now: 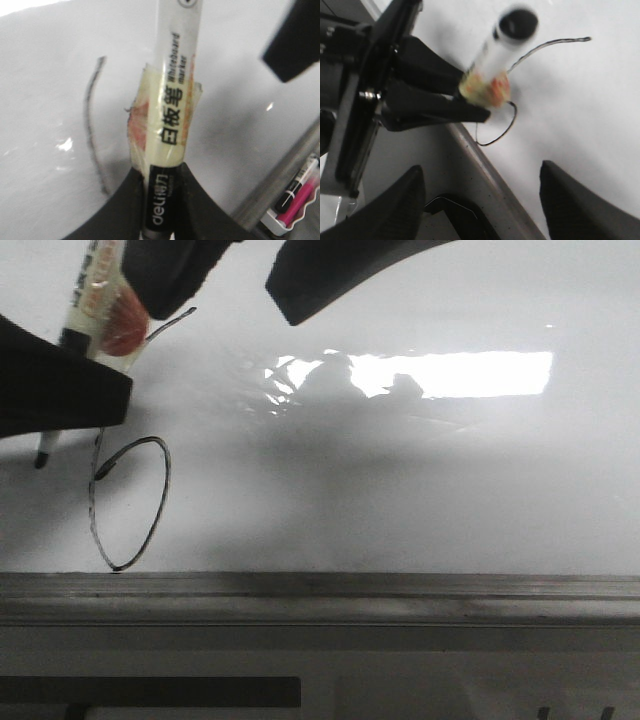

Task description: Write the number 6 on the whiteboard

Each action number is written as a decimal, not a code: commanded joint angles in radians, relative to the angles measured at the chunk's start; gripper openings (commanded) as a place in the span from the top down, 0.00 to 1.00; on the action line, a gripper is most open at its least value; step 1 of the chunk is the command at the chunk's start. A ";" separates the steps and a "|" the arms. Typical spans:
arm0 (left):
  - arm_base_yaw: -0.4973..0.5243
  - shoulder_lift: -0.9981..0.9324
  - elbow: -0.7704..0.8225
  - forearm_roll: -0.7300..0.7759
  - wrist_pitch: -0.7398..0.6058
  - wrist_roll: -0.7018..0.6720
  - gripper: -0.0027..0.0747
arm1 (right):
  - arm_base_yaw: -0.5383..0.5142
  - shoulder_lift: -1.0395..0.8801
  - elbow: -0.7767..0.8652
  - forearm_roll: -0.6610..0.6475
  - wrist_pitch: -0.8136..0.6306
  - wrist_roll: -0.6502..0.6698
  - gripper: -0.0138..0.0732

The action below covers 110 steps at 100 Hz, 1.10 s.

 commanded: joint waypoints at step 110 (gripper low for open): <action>0.252 0.008 -0.204 -0.321 0.416 0.017 0.44 | -0.021 -0.036 -0.027 -0.034 -0.091 0.002 0.36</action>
